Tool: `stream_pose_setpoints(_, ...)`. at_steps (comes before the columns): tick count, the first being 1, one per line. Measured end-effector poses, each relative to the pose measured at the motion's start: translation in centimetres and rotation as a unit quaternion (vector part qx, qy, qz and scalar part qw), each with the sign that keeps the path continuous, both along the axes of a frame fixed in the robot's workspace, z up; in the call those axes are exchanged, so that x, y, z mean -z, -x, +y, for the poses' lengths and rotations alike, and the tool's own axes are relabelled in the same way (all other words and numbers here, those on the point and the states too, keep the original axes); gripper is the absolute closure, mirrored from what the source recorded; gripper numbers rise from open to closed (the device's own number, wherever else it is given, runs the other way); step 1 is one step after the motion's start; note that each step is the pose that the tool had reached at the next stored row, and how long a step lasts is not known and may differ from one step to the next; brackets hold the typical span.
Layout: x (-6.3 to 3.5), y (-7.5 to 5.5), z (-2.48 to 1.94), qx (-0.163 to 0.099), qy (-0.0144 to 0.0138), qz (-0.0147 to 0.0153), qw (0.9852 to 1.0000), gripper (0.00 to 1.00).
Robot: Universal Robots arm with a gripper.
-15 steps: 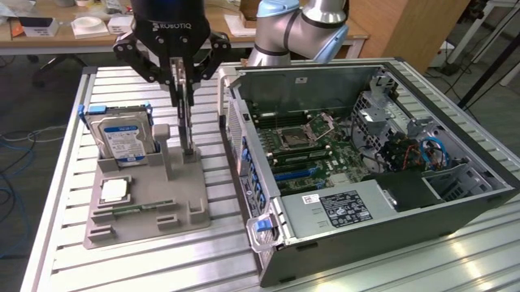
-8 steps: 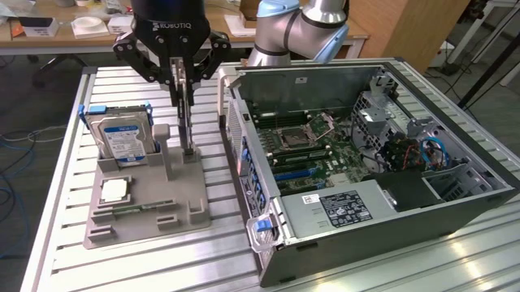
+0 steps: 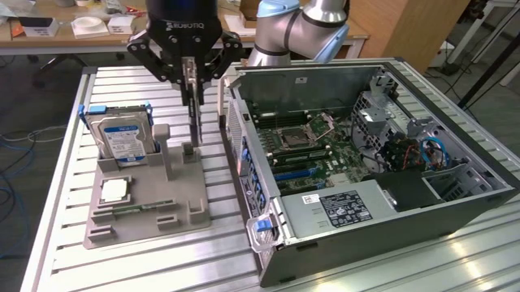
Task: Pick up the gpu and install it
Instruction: 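Pick up the gpu and move the gpu toward the slot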
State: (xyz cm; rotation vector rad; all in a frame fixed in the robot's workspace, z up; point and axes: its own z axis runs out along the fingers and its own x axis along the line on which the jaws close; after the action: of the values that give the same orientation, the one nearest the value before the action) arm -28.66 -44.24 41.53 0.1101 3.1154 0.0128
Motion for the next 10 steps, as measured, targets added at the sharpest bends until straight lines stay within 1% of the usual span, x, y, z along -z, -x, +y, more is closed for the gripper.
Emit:
stream_pose_setpoints(5,0.00,-1.8,0.00,0.000,0.0000,0.0004,1.0000,0.74)
stream_pose_setpoints(10,0.00,-3.0,0.00,0.000,0.0000,0.0004,1.0000,0.74)
